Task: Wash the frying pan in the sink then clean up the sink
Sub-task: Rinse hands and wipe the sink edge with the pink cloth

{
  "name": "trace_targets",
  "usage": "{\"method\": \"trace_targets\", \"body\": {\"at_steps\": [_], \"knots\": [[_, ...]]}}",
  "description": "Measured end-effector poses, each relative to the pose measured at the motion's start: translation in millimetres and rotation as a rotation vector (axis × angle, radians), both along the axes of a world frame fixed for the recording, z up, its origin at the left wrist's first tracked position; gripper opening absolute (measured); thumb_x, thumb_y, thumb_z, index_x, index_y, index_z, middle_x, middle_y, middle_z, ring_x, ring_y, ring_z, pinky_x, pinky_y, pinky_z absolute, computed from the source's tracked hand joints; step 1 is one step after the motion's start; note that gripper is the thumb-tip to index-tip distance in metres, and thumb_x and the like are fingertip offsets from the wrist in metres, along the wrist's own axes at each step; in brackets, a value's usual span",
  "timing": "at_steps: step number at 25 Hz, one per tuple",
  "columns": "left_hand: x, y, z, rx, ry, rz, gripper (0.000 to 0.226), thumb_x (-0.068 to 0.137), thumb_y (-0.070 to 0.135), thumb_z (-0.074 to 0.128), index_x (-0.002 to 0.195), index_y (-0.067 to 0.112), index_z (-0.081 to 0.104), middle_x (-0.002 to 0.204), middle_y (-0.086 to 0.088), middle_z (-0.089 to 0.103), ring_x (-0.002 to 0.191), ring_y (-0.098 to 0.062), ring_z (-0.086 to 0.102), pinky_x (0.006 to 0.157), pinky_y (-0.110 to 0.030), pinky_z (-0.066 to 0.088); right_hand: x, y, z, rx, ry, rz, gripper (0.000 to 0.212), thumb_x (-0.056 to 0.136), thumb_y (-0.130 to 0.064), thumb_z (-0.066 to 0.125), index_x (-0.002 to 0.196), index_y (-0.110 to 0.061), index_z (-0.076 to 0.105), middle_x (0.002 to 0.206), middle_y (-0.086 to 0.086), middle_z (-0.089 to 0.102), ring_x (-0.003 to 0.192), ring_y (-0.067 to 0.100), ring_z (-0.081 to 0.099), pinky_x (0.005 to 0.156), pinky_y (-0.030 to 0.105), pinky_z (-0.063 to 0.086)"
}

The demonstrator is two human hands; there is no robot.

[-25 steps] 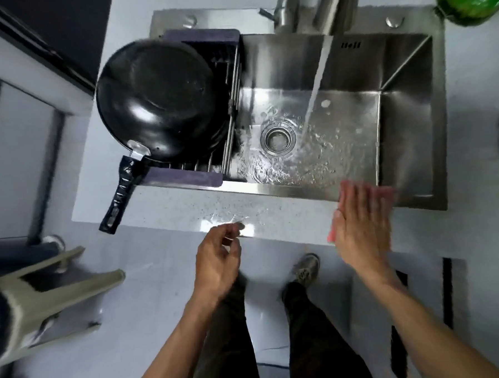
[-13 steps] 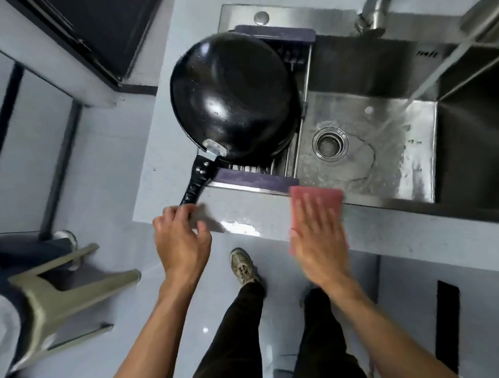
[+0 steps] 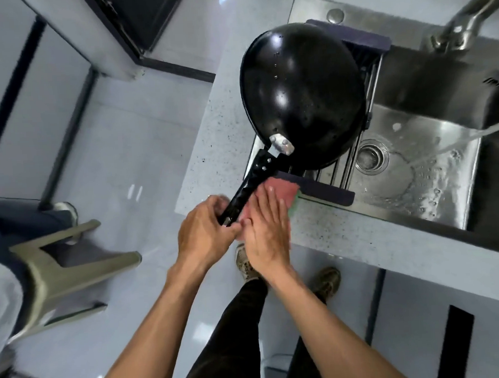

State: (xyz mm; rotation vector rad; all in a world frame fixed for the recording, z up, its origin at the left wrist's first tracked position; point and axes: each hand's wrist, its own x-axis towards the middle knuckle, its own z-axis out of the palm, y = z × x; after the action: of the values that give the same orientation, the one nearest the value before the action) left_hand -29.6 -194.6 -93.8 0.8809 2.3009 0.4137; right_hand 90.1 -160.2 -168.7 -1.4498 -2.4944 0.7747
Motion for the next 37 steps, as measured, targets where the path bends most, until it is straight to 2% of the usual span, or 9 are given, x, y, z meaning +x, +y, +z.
{"method": "trace_targets", "body": {"at_steps": [3,6,13,18,24,28,30,33,37], "knots": [[6.2,2.9,14.2,-0.032,-0.013,-0.06,0.031,0.071,0.034,0.07,0.091,0.031,0.047,0.077,0.013,0.055,0.072,-0.014,0.054,0.06,-0.03,0.039,33.1,15.1,46.3,-0.151,0.367,-0.357,0.037,0.101,-0.026,0.041,0.125,-0.015,0.066,0.119,0.001,0.067,0.117,0.01,0.053,0.1,0.033,0.045],[18.9,3.5,13.7,-0.046,-0.15,-0.036,0.029,0.073,0.028,0.07,0.092,0.027,0.047,0.08,0.009,0.057,0.071,-0.013,0.055,0.06,-0.033,0.046,31.7,40.2,74.8,-0.635,0.431,-0.551,0.011,0.101,-0.044,0.051,0.103,-0.043,0.061,0.093,-0.015,0.069,0.084,-0.005,0.064,0.072,0.019,0.047],[7.4,-15.1,-7.1,0.026,-0.593,0.091,0.028,0.084,0.013,0.047,0.097,0.032,0.064,0.098,0.008,0.067,0.087,-0.012,0.065,0.078,-0.031,0.051,-4.8,58.0,50.1,-0.722,0.222,-0.554,0.026,0.081,-0.029,0.073,0.105,-0.022,0.07,0.094,-0.009,0.074,0.092,0.01,0.07,0.09,0.034,0.056],[5.2,-14.1,-8.2,-0.081,0.052,-0.416,0.033,0.09,0.033,0.028,0.109,0.033,0.055,0.1,0.008,0.051,0.093,-0.016,0.048,0.073,-0.033,0.042,-9.0,59.1,49.5,-0.676,0.173,-0.623,0.03,0.076,-0.043,0.071,0.1,-0.025,0.072,0.089,-0.013,0.074,0.084,0.008,0.069,0.08,0.03,0.056],[-21.2,-15.6,-21.5,-0.172,0.561,-0.32,0.053,0.091,0.039,0.05,0.139,0.02,0.043,0.118,-0.009,0.046,0.095,-0.026,0.043,0.074,-0.039,0.036,-15.7,61.1,53.2,-0.607,0.094,-0.584,0.021,0.079,-0.04,0.069,0.083,-0.019,0.068,0.069,-0.008,0.065,0.061,0.01,0.058,0.055,0.027,0.041],[3.1,-13.3,-19.4,0.006,0.376,-0.423,0.045,0.098,0.038,0.041,0.139,0.021,0.044,0.13,-0.009,0.044,0.11,-0.026,0.046,0.089,-0.039,0.045,-22.1,59.0,49.4,-0.552,-0.038,-0.561,0.032,0.077,-0.048,0.064,0.087,-0.018,0.066,0.077,-0.002,0.068,0.071,0.02,0.064,0.065,0.033,0.05],[7.0,-7.6,-23.2,-0.087,0.303,-0.405,0.052,0.101,0.044,0.028,0.148,0.021,0.034,0.15,-0.012,0.03,0.138,-0.034,0.029,0.114,-0.048,0.024,-22.3,58.4,50.1,-0.495,-0.148,-0.527,0.04,0.078,-0.054,0.06,0.092,-0.016,0.063,0.08,-0.001,0.066,0.075,0.024,0.061,0.068,0.033,0.047],[-33.6,26.4,-29.3,-0.181,0.301,-0.388,0.057,0.102,0.044,0.02,0.153,0.018,0.018,0.162,-0.006,0.004,0.149,-0.029,-0.003,0.113,-0.054,-0.013,-24.1,59.8,57.3,-0.451,-0.257,-0.464,0.044,0.083,-0.056,0.056,0.098,-0.015,0.058,0.083,0.0,0.059,0.075,0.024,0.052,0.069,0.033,0.038],[-40.7,44.2,-23.5,-0.095,0.453,-0.353,0.055,0.099,0.042,0.031,0.146,0.013,0.032,0.155,-0.012,0.029,0.14,-0.031,0.027,0.115,-0.05,0.014,-24.2,59.7,63.1,-0.471,-0.263,-0.45,0.043,0.084,-0.056,0.053,0.099,-0.016,0.057,0.084,-0.001,0.061,0.076,0.022,0.055,0.068,0.032,0.039]]}}
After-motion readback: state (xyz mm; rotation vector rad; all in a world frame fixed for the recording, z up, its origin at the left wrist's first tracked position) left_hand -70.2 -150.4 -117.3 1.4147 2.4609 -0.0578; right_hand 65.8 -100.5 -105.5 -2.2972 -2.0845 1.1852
